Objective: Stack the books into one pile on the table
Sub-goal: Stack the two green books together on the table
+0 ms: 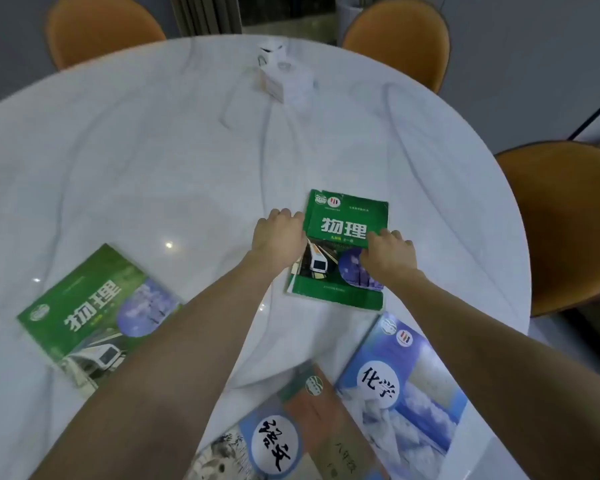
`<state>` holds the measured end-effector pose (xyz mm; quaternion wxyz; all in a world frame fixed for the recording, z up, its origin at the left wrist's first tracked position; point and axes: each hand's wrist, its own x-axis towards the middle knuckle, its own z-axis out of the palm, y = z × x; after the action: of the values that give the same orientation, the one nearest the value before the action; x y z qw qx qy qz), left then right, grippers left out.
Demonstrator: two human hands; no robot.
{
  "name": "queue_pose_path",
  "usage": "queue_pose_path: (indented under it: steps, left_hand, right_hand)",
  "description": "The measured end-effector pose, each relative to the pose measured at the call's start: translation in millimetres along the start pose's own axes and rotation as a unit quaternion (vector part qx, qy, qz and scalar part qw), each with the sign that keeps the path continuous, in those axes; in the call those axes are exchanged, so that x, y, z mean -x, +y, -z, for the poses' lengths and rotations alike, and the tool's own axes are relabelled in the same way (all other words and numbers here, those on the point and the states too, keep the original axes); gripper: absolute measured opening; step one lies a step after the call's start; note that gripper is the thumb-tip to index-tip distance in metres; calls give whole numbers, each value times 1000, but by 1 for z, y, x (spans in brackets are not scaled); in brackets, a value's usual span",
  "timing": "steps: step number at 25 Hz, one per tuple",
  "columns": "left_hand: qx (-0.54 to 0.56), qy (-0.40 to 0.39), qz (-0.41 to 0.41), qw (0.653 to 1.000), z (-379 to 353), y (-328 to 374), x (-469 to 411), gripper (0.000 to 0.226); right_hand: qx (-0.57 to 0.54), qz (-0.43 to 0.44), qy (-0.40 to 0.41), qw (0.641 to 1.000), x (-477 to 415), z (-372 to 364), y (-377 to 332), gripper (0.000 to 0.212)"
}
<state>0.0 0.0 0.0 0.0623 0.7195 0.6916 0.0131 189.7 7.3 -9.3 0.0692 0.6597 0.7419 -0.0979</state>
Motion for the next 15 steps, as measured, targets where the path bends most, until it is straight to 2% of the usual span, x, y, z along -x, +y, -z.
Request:
queue_pose_path:
  steps: [5,11,15]
  left_hand:
    - [135,-63,100,984,-40,13,-11,35]
    - [253,-82,225,937,-61,22,-30,38]
    - [349,-108,252,896,-66,10,-37,31]
  right_hand:
    - [-131,-119,-23,984,-11,-30,17,35]
    - [-279,-223,-45,933,-28,-41,22,35]
    - [-336,-262,-51,903,-34,-42,28,37]
